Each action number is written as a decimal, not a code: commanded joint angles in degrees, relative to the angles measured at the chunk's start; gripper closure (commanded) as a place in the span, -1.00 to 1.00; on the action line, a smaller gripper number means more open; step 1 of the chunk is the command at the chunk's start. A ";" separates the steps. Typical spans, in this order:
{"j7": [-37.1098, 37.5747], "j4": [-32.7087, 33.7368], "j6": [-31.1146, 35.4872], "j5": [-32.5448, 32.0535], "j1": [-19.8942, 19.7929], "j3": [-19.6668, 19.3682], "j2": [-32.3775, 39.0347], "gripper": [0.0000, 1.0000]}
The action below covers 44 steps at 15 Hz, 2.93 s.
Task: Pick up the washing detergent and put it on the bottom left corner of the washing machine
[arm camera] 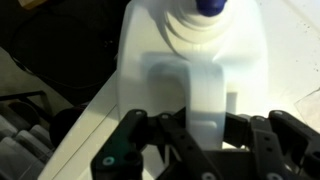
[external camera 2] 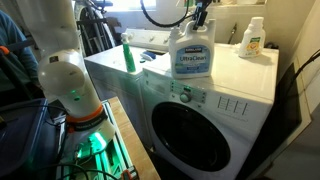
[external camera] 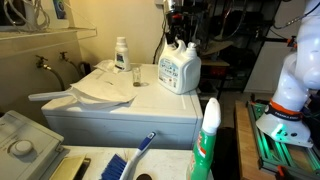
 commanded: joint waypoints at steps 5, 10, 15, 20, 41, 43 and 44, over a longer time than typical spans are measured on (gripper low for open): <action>12.07 2.67 -3.51 -1.09 3.00 1.66 -2.28 1.00; 4.55 -1.09 -0.75 -4.70 2.87 2.01 -5.52 1.00; -9.01 -1.63 3.08 -1.40 0.90 1.64 -7.23 1.00; -11.33 -2.21 4.06 0.48 0.44 1.63 -1.98 1.00; -31.37 -2.96 1.64 3.66 8.09 11.41 -7.77 1.00; -30.11 -2.12 2.61 3.21 8.63 11.75 -7.36 1.00; -29.22 -1.88 3.92 2.95 8.64 11.66 -6.90 0.49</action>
